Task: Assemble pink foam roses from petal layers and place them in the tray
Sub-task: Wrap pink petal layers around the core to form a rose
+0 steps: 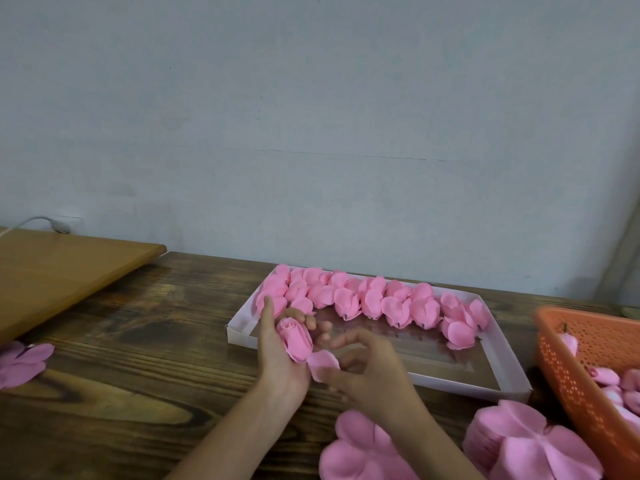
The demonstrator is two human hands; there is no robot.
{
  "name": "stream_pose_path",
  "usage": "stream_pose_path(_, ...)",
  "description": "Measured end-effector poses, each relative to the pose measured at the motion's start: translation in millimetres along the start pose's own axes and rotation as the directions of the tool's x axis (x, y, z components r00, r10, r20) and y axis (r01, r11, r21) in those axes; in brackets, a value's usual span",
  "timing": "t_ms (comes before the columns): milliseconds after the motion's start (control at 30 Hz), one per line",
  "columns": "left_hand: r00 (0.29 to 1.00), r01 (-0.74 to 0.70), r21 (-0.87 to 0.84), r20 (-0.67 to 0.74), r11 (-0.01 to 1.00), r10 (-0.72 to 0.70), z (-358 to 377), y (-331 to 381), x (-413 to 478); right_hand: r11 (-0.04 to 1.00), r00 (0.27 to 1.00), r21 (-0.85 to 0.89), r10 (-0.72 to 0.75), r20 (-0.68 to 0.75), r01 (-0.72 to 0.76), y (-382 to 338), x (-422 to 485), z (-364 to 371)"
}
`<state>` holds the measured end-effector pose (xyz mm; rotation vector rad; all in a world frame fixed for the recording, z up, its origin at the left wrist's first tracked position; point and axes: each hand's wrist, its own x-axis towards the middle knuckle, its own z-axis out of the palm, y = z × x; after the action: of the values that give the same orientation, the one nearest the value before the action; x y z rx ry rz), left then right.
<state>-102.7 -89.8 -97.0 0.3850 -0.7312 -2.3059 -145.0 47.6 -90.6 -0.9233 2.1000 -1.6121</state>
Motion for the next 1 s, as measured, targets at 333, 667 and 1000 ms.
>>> stream_pose_path(333,0.996,0.046,0.000,0.071,0.999,-0.045,0,-2,-2,0.989,0.985,0.028,-0.139,-0.105,0.142,-9,-7,11)
stream_pose_path(667,0.990,0.051,0.016,0.129,0.999,-0.052,-1,-2,-3,0.970,0.966,-0.075,-0.238,-0.097,0.231,-12,-11,15)
stream_pose_path(1000,0.987,0.000,0.073,0.158,0.997,-0.011,-1,-4,-4,0.978,0.971,-0.010,-0.208,-0.120,0.208,-14,-11,14)
